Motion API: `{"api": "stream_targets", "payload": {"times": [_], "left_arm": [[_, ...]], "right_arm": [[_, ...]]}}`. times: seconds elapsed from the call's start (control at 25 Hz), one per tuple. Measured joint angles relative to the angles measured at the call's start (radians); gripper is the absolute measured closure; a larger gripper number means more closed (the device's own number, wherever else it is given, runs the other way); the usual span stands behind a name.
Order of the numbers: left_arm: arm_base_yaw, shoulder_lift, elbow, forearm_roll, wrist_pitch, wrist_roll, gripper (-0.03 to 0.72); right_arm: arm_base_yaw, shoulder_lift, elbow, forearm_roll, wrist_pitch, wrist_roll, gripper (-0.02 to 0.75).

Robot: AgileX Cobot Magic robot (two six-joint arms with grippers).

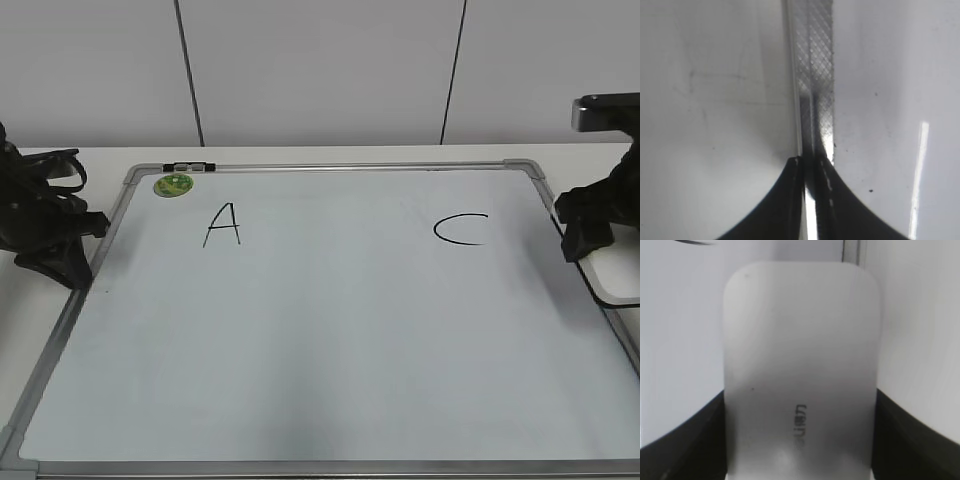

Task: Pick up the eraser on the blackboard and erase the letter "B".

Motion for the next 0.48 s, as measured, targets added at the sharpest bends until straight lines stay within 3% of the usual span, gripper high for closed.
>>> {"api": "stream_targets", "payload": {"times": [0.48], "left_arm": [[0.0, 0.0, 0.0, 0.0, 0.0, 0.0, 0.662]], "right_arm": [[-0.002, 0.202, -0.11, 0.0, -0.079, -0.032, 0.182]]}}
